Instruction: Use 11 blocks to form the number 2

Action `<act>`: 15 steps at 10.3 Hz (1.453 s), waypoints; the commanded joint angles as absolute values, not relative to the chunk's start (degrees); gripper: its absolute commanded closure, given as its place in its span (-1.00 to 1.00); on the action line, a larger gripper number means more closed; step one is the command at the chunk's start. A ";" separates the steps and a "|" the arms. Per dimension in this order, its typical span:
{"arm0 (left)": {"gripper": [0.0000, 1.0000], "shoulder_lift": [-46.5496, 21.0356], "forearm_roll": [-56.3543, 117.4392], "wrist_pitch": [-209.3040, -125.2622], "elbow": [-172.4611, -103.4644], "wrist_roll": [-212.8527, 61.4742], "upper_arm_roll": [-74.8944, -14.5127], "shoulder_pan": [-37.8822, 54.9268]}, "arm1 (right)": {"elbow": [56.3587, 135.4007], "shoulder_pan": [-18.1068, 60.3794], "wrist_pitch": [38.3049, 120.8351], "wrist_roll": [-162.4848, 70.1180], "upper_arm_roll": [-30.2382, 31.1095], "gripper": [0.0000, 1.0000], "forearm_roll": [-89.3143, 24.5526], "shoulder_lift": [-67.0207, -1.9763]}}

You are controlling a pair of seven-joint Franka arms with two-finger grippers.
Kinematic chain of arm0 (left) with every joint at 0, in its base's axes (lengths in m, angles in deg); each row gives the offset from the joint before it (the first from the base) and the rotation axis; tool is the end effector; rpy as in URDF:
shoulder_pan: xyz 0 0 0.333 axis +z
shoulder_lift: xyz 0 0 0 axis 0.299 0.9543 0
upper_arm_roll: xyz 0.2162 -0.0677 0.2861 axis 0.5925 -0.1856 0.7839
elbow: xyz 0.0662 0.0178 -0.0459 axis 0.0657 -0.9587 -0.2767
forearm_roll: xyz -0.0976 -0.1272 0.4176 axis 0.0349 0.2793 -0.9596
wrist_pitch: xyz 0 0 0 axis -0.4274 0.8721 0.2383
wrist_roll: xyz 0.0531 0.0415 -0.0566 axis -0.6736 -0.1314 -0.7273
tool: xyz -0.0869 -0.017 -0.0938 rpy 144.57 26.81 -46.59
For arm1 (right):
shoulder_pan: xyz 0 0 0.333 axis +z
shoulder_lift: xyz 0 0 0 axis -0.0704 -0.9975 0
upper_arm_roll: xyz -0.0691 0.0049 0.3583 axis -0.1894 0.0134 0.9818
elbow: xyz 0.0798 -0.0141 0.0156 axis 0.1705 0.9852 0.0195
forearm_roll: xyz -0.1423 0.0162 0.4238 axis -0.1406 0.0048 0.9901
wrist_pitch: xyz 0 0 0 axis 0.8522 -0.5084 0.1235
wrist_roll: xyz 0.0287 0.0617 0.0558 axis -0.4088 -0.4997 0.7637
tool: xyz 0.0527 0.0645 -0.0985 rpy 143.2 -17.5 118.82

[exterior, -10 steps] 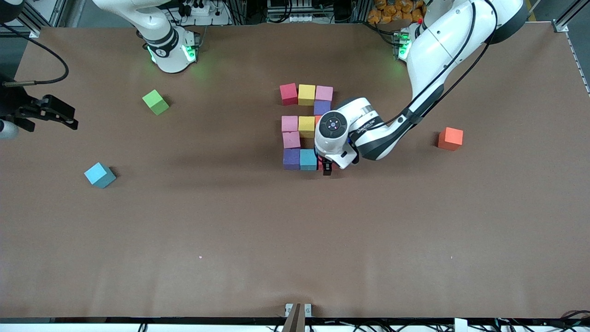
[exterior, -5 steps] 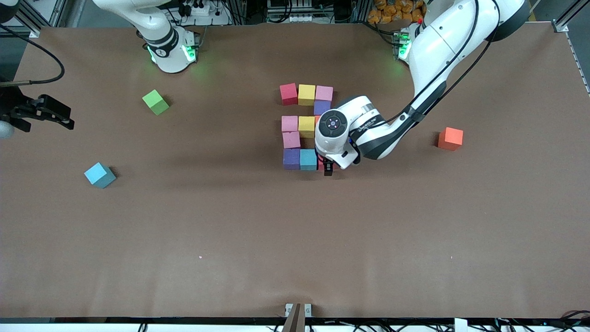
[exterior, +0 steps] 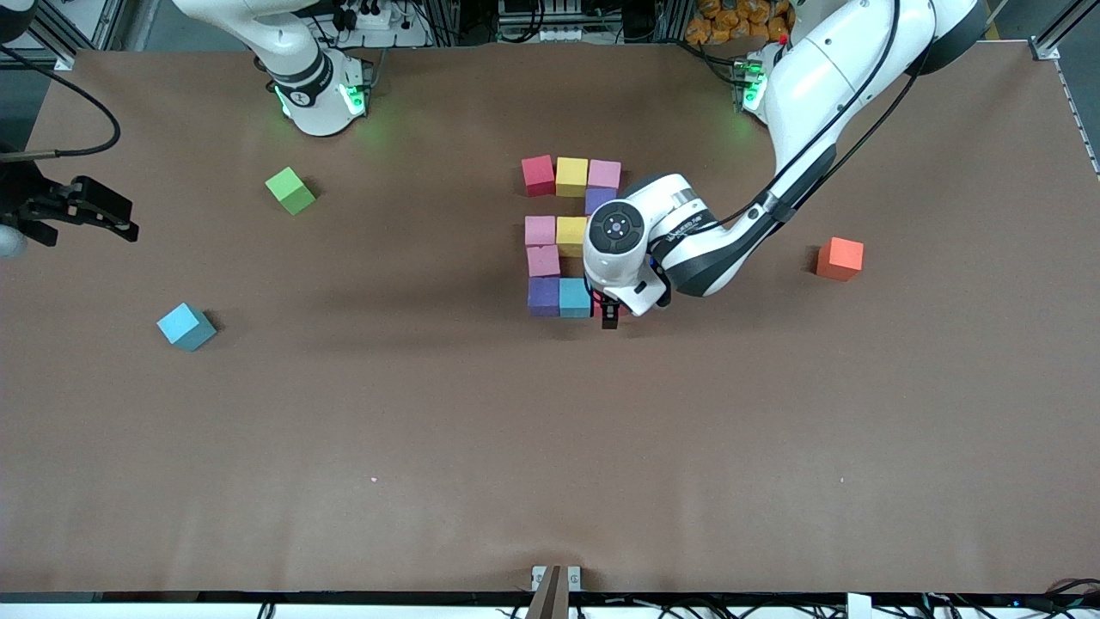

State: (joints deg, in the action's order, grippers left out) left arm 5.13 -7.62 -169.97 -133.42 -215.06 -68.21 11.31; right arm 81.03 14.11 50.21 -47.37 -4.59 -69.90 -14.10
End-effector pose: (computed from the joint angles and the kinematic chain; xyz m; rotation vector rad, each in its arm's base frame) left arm 0.5589 -0.4777 0.2219 -2.1766 -2.1096 0.0741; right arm 0.6227 -0.0022 0.6678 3.1206 0.0931 -0.0286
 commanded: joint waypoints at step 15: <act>-1.00 -16.30 3.34 -148.05 -120.87 -155.96 -67.78 29.07 | 80.97 13.18 49.82 -46.38 -4.31 -1.00 -69.84 -13.85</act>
State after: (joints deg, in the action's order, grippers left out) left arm -12.06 -0.20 -150.64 -119.49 -164.13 -68.25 27.02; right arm 81.03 13.92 50.18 -47.32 -4.64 -69.90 -14.12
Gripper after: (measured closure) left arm 0.000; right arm 0.000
